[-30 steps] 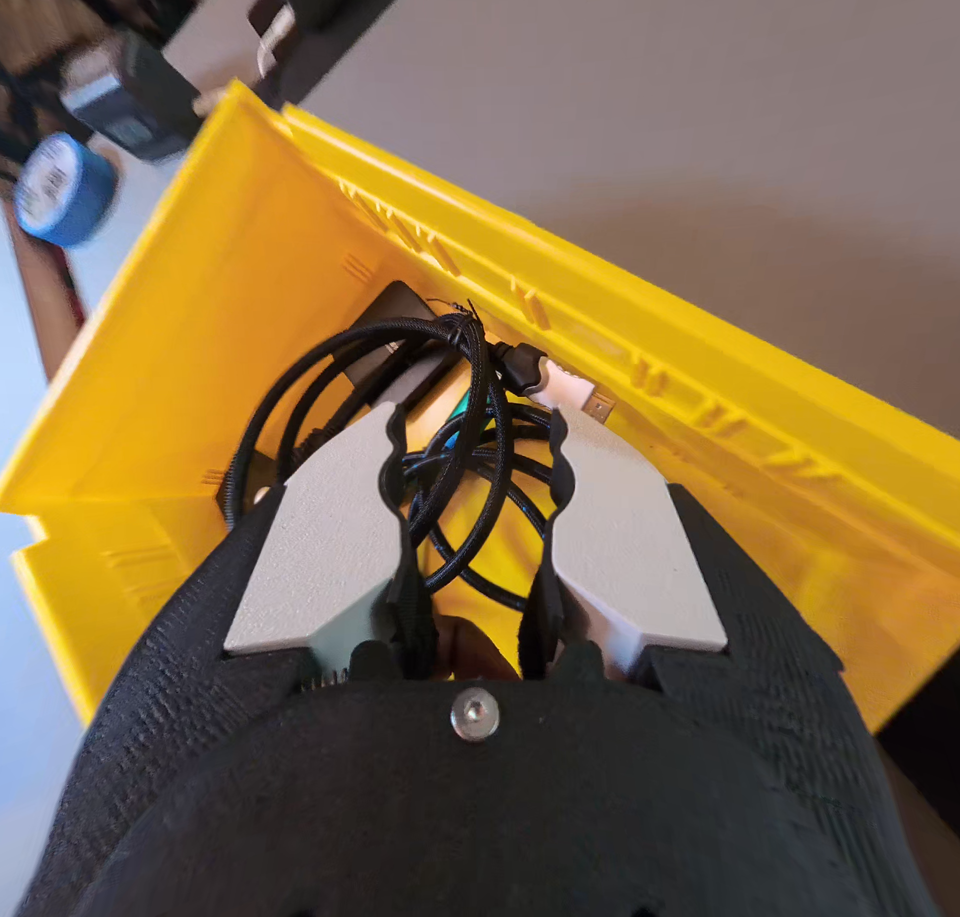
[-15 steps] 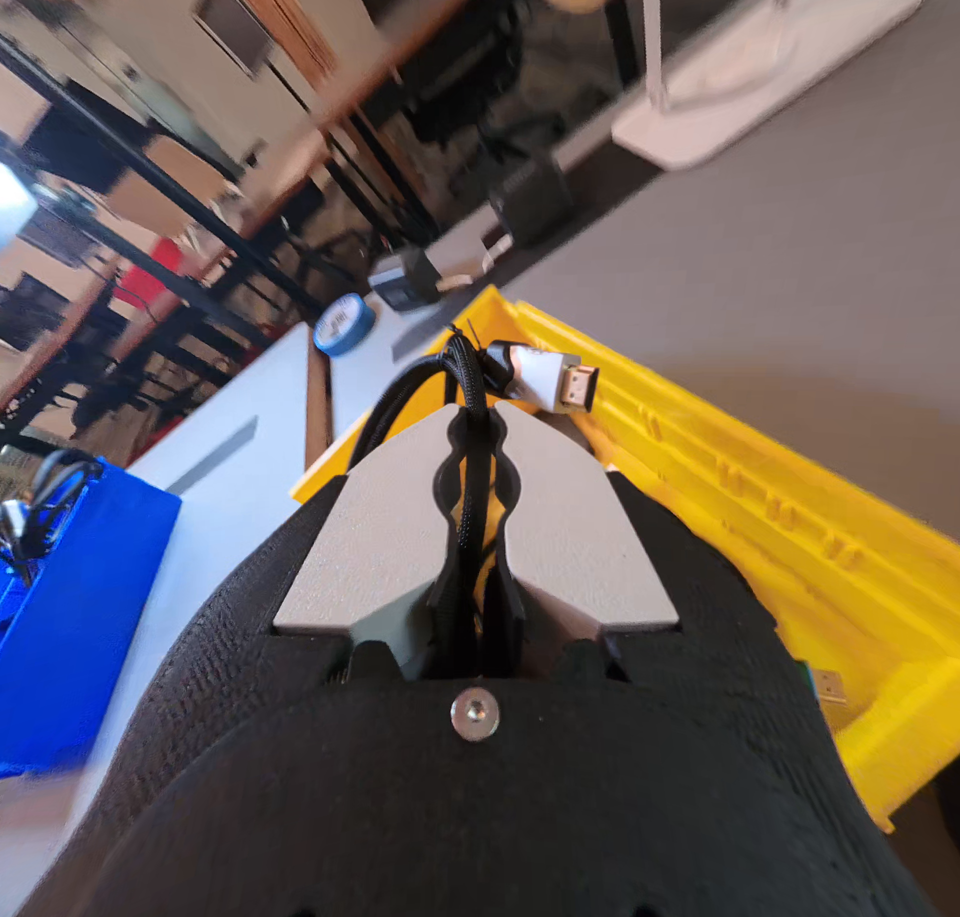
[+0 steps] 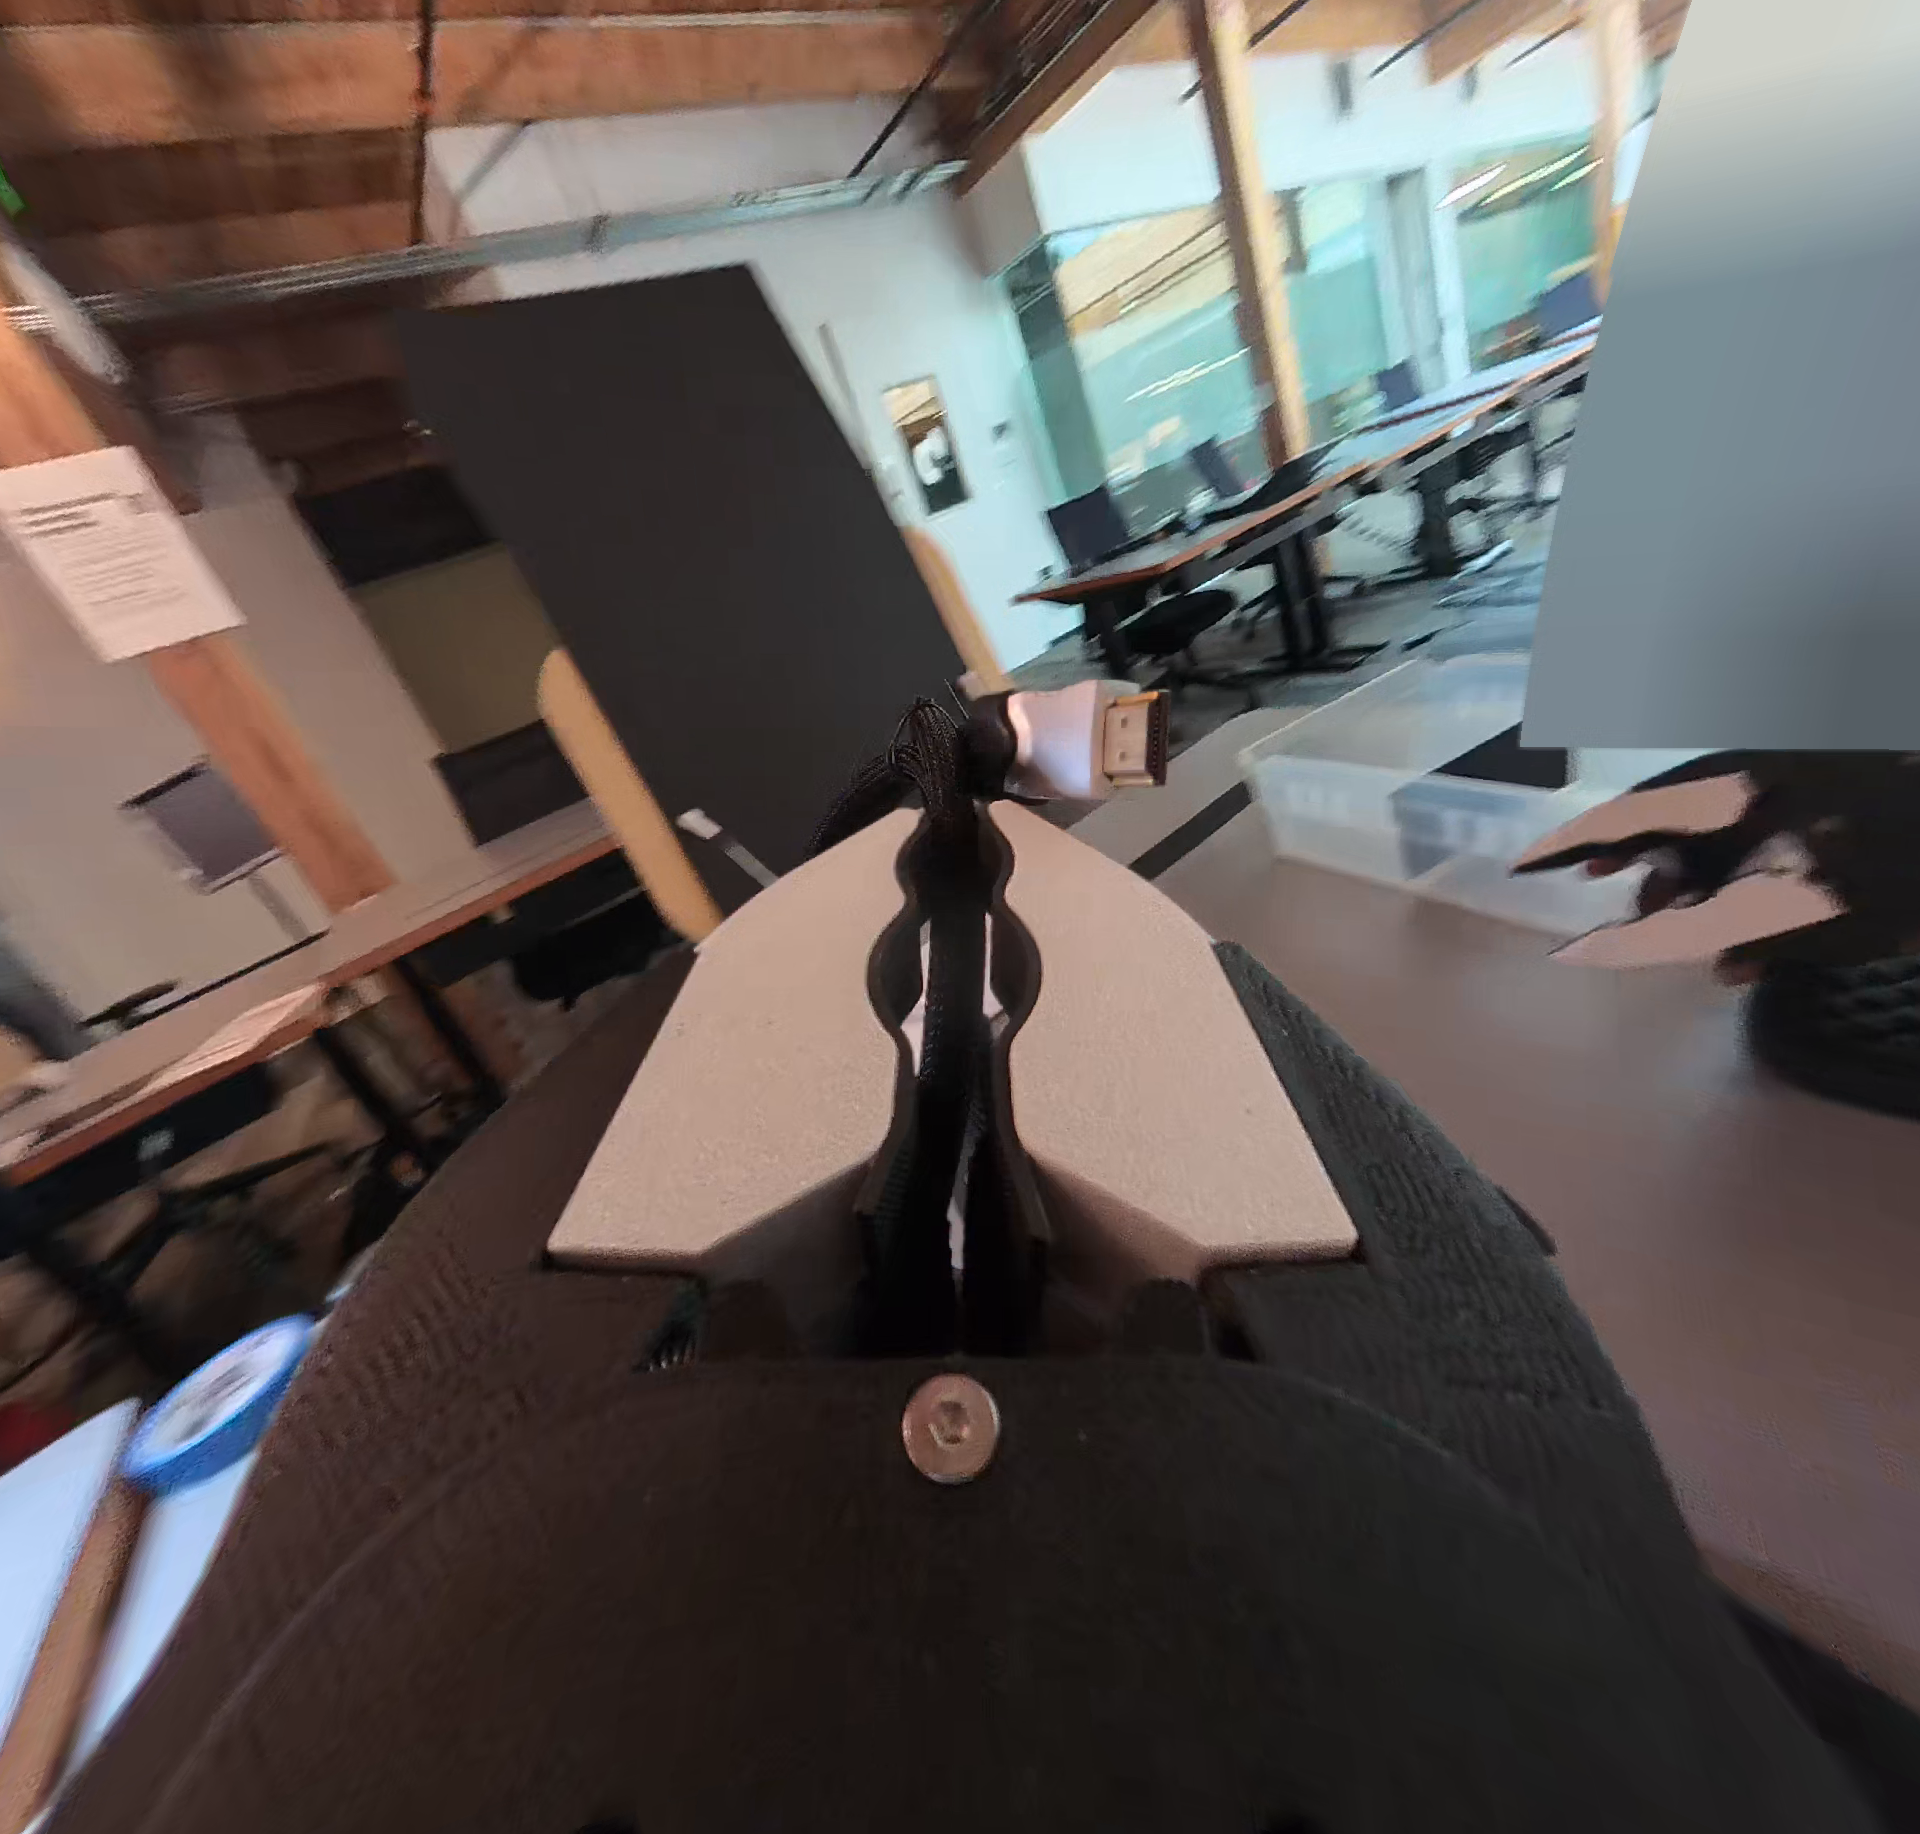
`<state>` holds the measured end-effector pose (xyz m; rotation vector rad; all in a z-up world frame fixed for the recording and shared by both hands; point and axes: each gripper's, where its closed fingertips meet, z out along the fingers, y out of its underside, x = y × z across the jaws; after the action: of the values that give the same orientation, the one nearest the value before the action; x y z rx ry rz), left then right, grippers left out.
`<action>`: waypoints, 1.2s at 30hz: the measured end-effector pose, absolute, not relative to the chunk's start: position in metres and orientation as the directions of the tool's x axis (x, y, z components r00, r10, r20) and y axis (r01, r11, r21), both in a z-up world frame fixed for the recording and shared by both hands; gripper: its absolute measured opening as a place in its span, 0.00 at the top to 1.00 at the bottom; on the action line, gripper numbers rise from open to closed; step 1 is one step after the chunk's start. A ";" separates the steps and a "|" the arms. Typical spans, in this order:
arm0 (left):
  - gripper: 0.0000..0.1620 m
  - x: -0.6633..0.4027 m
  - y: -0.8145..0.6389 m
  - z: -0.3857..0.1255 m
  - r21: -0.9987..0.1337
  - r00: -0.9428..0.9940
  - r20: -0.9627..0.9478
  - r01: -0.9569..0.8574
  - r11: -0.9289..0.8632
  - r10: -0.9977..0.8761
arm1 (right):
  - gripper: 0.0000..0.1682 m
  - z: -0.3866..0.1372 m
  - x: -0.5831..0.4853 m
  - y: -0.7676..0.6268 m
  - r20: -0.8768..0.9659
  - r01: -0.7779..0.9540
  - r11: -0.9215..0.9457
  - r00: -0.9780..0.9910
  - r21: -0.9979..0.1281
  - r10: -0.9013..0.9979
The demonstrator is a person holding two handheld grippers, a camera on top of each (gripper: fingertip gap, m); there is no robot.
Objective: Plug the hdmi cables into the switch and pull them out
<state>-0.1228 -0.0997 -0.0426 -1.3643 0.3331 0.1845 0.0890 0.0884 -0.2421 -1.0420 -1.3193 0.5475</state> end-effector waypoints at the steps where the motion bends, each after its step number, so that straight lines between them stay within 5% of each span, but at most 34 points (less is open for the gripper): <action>1: 0.95 -0.109 -0.097 -0.040 -0.934 0.944 -0.309 -0.278 0.223 -0.118 | 0.74 -0.244 0.088 0.086 0.515 0.225 0.472 0.203 -0.852 0.833; 7: 0.95 -0.035 -0.069 -0.056 -0.967 0.903 -0.126 -0.020 0.253 -0.411 | 0.64 -0.211 0.067 0.028 0.311 -0.046 0.311 0.014 -0.949 0.950; 10: 0.95 -0.004 -0.051 -0.080 -0.978 0.867 -0.108 -0.004 0.210 -0.486 | 0.68 -0.186 0.058 0.013 0.220 -0.165 0.221 0.023 -0.961 0.975; 13: 0.95 0.024 -0.041 -0.101 -0.985 0.820 -0.098 -0.001 0.171 -0.564 | 0.69 -0.196 0.044 -0.003 0.266 -0.078 0.263 -0.030 -0.962 0.963; 16: 0.95 0.036 -0.038 -0.111 -0.986 0.803 -0.112 -0.017 0.165 -0.585 | 0.87 -0.208 0.039 0.014 0.361 0.055 0.357 0.066 -0.932 0.930; 25: 0.80 0.000 -0.063 -0.088 -0.934 0.859 -0.023 0.164 0.317 -0.512 | 0.90 -0.183 0.058 0.039 -0.087 -0.204 -0.080 0.028 -0.976 0.996; 31: 0.78 -0.031 -0.058 -0.135 -0.891 0.835 0.295 0.415 0.181 -0.465 | 0.90 -0.135 0.084 0.027 -0.300 -0.467 -0.482 -0.411 -0.742 0.861; 36: 0.68 0.030 -0.043 -0.190 -0.772 0.544 0.564 0.615 -0.162 -0.622 | 0.90 -0.104 0.101 0.014 -0.291 -0.350 -0.841 -0.824 -0.414 0.486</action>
<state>0.0301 -0.0428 -0.1903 -1.3509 0.0067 -1.0859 0.1013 0.0137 -0.1044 -0.5419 -0.4804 2.5937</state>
